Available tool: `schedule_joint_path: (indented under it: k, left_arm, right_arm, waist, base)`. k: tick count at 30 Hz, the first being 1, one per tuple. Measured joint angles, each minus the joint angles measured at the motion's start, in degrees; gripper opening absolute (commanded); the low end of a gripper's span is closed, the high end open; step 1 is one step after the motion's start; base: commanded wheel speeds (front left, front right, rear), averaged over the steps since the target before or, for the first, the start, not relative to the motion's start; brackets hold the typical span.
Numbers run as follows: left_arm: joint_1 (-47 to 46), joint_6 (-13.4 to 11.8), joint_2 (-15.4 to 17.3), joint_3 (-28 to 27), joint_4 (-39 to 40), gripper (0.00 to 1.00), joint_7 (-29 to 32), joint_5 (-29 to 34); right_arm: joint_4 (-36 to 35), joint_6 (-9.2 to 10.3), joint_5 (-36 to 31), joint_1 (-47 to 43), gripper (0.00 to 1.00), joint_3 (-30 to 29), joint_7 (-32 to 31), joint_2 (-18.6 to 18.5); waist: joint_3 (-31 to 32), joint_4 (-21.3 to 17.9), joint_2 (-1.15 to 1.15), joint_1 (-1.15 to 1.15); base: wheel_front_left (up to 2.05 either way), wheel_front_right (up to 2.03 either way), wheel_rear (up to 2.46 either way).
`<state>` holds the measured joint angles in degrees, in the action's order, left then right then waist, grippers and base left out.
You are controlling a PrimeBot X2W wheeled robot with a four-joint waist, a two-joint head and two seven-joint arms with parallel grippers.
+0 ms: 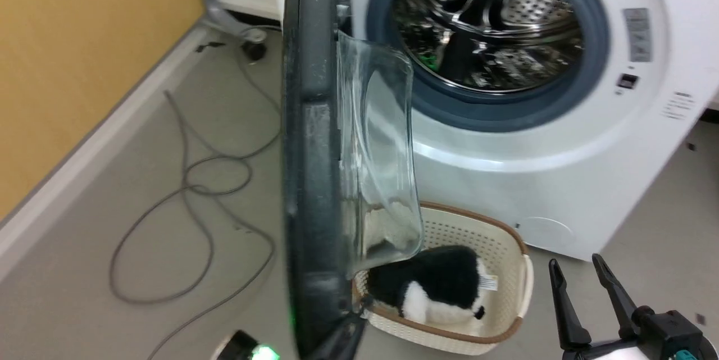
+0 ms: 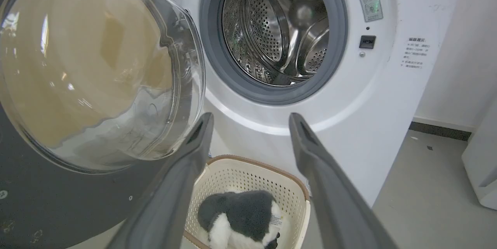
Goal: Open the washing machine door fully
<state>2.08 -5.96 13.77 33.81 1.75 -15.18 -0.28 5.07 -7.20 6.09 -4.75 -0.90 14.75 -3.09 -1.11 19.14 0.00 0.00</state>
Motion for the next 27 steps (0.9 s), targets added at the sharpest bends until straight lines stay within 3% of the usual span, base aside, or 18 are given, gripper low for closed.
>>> schedule_joint_path:
  k: [10, 14, 20, 27]
  left_arm:
    - [1.64, -4.35, 3.44, -7.08, 0.76, 0.00, 0.07, -2.05]
    - [2.58, -6.26, 5.34, -13.45, 0.75, 0.00, 0.08, -4.69]
    - [0.66, -6.53, 5.02, -21.08, -3.00, 0.00, 0.08, -9.07]
    - [-4.50, -6.71, 2.45, -30.75, -8.89, 0.00, 0.08, -11.95]
  right_arm:
    - [-0.12, 0.00, 0.31, -0.03, 1.00, -0.55, 0.00, 0.02]
    - [0.07, 0.00, 0.27, -0.03, 1.00, -0.94, 0.00, 0.02]
    - [0.04, 0.00, -0.54, 0.02, 1.00, -1.12, 0.00, 0.03]
    - [-0.02, 0.00, -1.52, 0.69, 1.00, -2.22, 0.00, 0.04]
  waist:
    - [-0.30, 4.71, 0.00, 0.00]
    - [-0.91, 5.77, 0.00, 0.00]
    - [-2.10, 5.42, 0.00, 0.00]
    - [-4.68, 3.69, 0.00, 0.00]
  base:
    - [0.00, 0.00, 0.00]
    - [0.00, 0.00, 0.00]
    - [0.00, 0.00, 0.00]
    - [0.00, 0.00, 0.00]
